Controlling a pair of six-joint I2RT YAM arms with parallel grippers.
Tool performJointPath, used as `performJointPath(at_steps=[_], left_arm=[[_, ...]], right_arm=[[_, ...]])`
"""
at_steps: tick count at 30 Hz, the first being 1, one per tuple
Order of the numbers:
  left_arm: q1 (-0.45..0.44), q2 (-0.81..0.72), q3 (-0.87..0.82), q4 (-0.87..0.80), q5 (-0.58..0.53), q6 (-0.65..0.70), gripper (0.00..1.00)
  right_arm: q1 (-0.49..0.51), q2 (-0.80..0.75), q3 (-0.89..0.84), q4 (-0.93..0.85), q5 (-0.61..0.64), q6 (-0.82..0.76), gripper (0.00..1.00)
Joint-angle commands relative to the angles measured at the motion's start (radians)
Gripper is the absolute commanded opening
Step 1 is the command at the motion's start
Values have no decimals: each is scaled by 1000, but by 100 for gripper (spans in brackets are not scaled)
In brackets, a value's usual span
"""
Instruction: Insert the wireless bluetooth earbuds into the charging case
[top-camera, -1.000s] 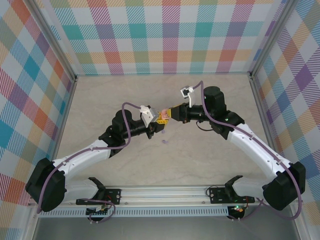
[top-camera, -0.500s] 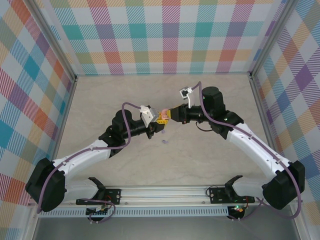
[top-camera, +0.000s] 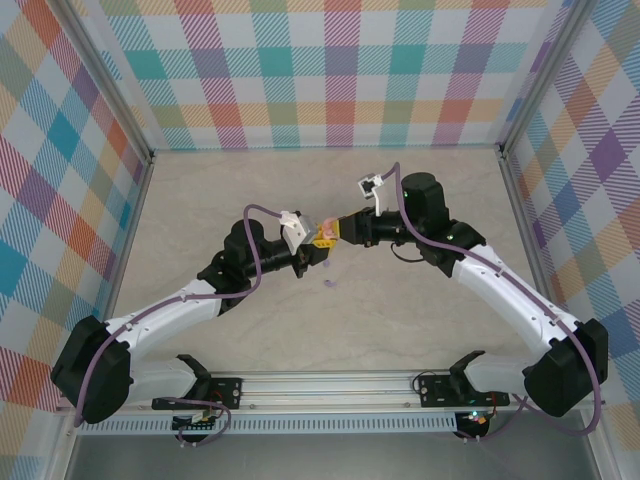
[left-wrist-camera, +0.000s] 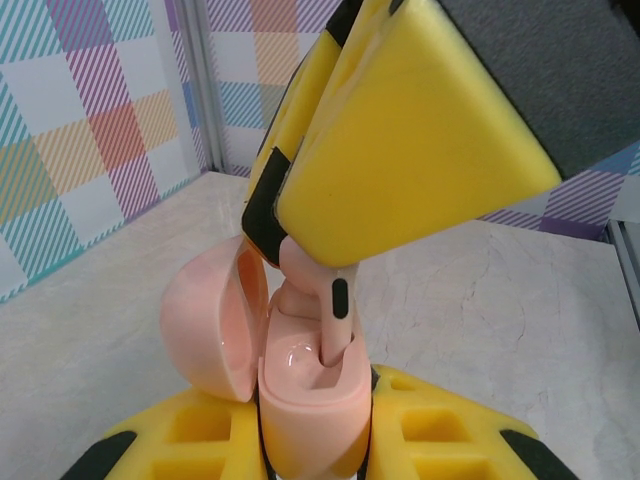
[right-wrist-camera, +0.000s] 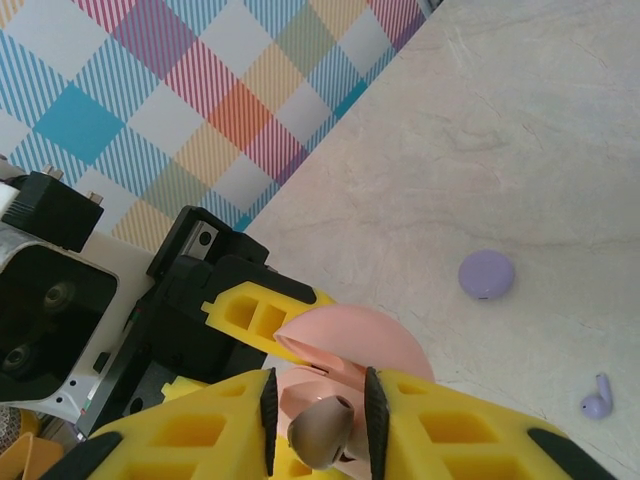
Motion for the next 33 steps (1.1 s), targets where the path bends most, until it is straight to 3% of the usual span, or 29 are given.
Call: performJointPath(at_steps=[1, 17, 21, 24, 27, 33], left_arm=[[-15, -16, 13, 22, 26, -6, 11], [-15, 8, 11, 34, 17, -56, 11], [-15, 12, 24, 7, 23, -68, 11], [-15, 13, 30, -11, 55, -74, 11], [-15, 13, 34, -19, 77, -79, 11], [-15, 13, 37, -3, 132, -85, 11]], right_arm=[[8, 7, 31, -13, 10, -23, 35], [16, -30, 49, -47, 55, -33, 46], [18, -56, 49, -83, 132, -40, 47], [17, -75, 60, -145, 270, -11, 49], [5, -66, 107, -253, 370, 12, 47], [-60, -58, 97, -285, 317, 7, 42]])
